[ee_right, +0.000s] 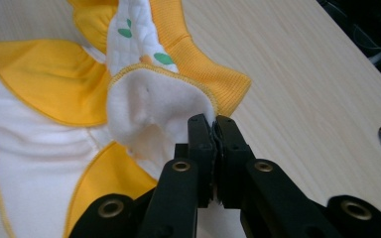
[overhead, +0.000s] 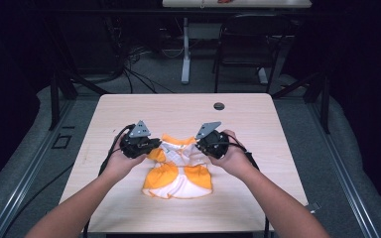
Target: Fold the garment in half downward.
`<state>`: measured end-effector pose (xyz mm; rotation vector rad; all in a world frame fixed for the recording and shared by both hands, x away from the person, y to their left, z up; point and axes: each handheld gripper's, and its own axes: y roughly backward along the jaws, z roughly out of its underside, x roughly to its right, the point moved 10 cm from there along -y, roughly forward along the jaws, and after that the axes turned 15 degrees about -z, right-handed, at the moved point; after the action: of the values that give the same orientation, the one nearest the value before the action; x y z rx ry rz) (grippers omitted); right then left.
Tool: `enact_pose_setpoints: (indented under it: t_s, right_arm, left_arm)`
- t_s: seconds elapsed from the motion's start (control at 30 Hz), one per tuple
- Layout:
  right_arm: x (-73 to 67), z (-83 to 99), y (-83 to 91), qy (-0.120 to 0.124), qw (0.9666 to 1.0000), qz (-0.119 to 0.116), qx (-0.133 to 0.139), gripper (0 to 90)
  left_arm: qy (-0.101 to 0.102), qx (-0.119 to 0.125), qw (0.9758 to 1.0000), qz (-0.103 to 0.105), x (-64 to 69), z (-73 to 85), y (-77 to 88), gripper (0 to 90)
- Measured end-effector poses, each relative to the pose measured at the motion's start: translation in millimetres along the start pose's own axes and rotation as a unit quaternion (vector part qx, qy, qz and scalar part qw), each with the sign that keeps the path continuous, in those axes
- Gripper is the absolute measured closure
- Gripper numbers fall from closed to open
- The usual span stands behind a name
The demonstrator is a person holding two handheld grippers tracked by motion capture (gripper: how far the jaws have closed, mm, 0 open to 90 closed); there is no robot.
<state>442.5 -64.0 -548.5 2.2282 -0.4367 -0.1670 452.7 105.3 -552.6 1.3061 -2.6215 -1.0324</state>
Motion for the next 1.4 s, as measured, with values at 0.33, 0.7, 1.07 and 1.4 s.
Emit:
enact_pose_setpoints:
  t_s: [0.33,0.7,1.07,1.4]
  right_arm:
    - [-19.0,11.6,-8.0,0.000,0.9998,-0.018,-0.004,86.8]
    - [-35.3,23.1,-12.5,0.007,0.9994,-0.033,-0.011,86.7]
    - [-50.4,43.0,-22.0,-0.003,0.9984,-0.055,-0.014,86.7]
    - [-61.3,44.0,-13.9,-0.021,0.9978,-0.062,0.012,75.9]
  left_arm:
    - [-0.001,-0.004,0.9998,0.019,13.5,18.2,6.0,84.6]
    - [0.005,-0.008,0.9993,0.037,27.3,39.1,9.0,84.3]
    - [0.001,-0.012,0.9986,0.052,40.7,55.9,12.5,84.1]
    - [0.023,-0.005,0.9974,0.068,46.2,53.9,26.9,76.4]
